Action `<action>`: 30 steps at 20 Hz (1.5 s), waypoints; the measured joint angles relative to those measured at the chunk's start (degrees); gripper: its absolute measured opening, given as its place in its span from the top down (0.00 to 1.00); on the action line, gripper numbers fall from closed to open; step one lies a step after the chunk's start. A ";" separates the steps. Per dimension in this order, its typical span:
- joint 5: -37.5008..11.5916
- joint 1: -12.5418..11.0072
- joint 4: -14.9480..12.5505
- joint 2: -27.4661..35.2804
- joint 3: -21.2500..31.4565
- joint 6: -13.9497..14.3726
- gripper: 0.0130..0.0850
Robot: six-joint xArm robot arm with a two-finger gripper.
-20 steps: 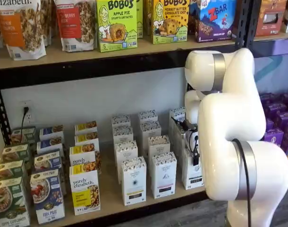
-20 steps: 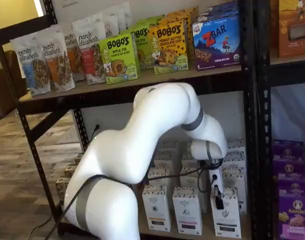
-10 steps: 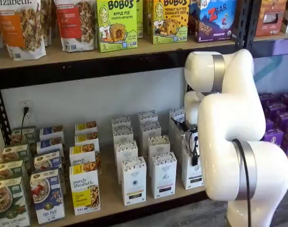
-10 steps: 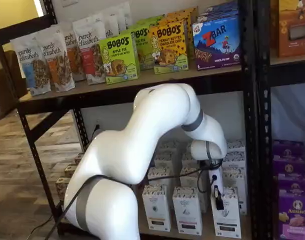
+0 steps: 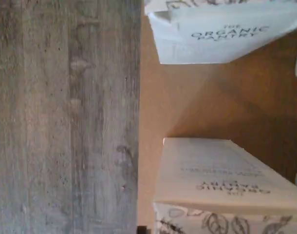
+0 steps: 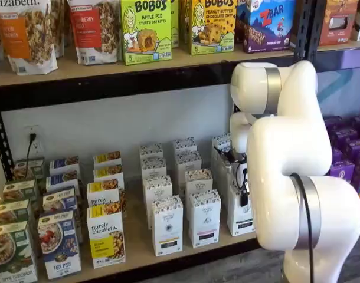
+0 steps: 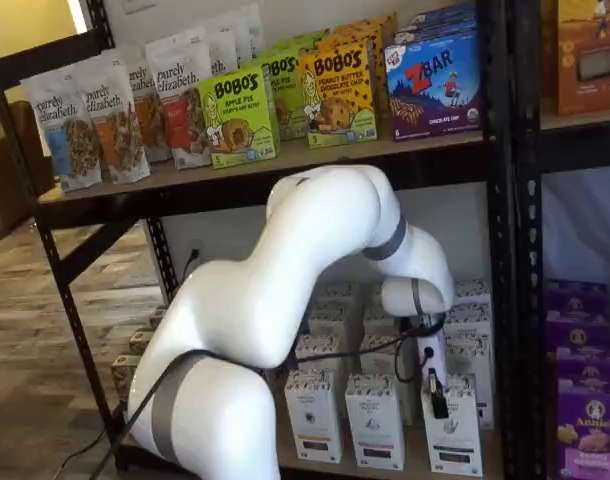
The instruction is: Pick up the white box with a green strip in the middle, on the bottom shelf, the sixth box from the left
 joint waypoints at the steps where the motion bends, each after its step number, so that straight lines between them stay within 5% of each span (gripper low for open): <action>1: 0.35 0.05 -0.20 -0.07 -0.09 0.21 0.33; 10: 0.86 0.39 -0.25 -0.94 0.60 0.57 0.61; 17: -4.04 0.32 -1.64 -4.21 6.51 1.96 0.61; 30: -12.96 1.98 -3.52 -18.75 29.03 6.05 0.61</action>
